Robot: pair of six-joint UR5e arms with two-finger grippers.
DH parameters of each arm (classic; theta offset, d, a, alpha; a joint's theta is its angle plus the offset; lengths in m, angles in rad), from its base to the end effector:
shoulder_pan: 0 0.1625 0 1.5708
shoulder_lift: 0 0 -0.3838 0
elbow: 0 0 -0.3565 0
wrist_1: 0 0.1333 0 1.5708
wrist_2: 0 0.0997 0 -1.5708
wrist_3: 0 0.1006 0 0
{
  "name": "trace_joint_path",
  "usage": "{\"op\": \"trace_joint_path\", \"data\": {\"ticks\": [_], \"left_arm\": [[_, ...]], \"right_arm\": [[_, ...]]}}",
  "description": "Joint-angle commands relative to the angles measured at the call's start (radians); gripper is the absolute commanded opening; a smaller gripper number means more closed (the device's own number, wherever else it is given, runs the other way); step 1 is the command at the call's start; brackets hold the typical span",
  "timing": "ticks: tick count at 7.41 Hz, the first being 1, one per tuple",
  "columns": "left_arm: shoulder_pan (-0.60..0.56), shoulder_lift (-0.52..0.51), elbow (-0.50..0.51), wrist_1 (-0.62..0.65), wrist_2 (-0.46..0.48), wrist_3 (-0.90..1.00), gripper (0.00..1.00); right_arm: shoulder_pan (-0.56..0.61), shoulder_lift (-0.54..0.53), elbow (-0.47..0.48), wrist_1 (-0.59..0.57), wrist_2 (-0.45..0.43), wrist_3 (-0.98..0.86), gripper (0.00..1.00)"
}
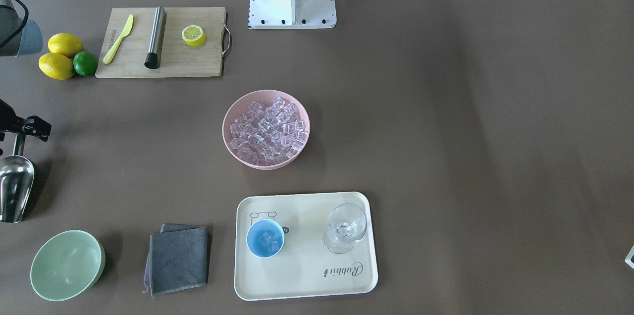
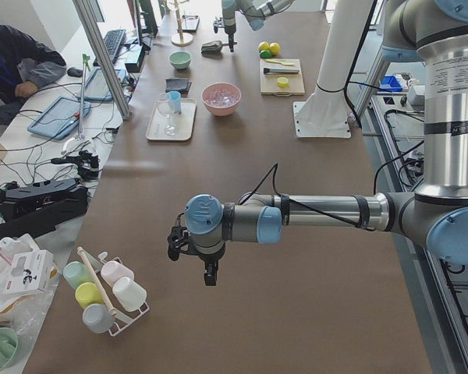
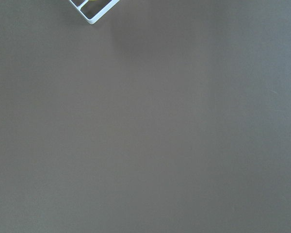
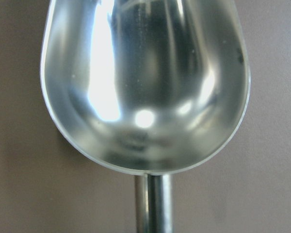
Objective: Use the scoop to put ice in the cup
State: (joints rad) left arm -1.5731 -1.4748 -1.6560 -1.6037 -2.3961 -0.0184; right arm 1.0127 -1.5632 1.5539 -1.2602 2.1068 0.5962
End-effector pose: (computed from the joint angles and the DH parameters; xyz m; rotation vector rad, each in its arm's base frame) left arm -0.0604 -0.4207 0.6144 0.0142 0.8254 -0.0104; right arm -0.1848 -0.4508 0.6026 -0.0438 -0.6061 -0.0438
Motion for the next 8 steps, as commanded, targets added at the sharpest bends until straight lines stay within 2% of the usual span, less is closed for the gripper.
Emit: {"op": "trace_joint_path", "data": {"ticks": [1, 3, 5, 7, 8], "left_arm": [[-0.005, 0.001, -0.002, -0.001, 0.002, 0.000, 0.99], [-0.011, 0.001, 0.004, -0.002, 0.005, 0.003, 0.99], [-0.013, 0.004, 0.007, -0.001, 0.008, 0.000, 0.99], [-0.045, 0.004, 0.007, 0.004, 0.009, 0.000, 0.99], [-0.048, 0.004, 0.004, 0.004, 0.009, 0.000, 0.99]], "right_arm": [[0.087, 0.077, 0.101, -0.217, 0.101, -0.049, 1.00], [0.107, 0.098, 0.101, -0.215, 0.107, -0.044, 1.00], [0.238, 0.089, 0.107, -0.220, 0.162, -0.065, 1.00], [0.372, 0.075, 0.107, -0.272, 0.221, -0.242, 1.00], [0.376, 0.063, 0.103, -0.286, 0.222, -0.290, 1.00]]}}
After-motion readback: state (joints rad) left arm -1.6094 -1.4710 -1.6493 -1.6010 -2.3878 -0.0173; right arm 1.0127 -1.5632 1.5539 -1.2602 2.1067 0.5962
